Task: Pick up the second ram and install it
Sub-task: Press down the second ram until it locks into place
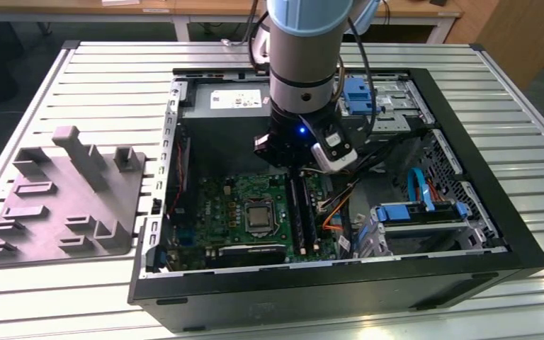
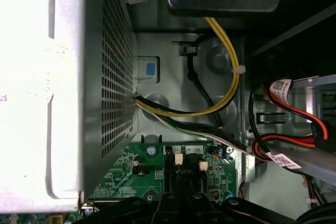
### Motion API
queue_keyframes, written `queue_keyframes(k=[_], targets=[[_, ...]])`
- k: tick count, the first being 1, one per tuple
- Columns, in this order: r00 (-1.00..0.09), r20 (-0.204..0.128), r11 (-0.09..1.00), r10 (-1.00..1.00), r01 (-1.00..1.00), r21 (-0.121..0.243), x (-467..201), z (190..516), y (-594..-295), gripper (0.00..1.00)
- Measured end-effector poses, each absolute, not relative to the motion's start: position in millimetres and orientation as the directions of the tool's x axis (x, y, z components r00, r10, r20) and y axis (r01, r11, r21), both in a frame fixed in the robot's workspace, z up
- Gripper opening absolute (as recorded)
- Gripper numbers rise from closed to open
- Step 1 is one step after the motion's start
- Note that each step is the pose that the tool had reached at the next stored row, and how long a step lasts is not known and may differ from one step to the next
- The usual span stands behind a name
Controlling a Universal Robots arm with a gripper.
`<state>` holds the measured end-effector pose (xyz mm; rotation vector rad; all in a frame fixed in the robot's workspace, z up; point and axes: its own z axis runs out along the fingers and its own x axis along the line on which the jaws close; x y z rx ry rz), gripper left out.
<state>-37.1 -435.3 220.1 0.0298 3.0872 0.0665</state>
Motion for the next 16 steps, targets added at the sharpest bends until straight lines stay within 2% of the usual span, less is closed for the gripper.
queue_keyframes(k=[16], targets=[[-0.998,-0.053,0.999,0.021,0.018,0.044,-37.1,216.8,-435.2,0.1]])
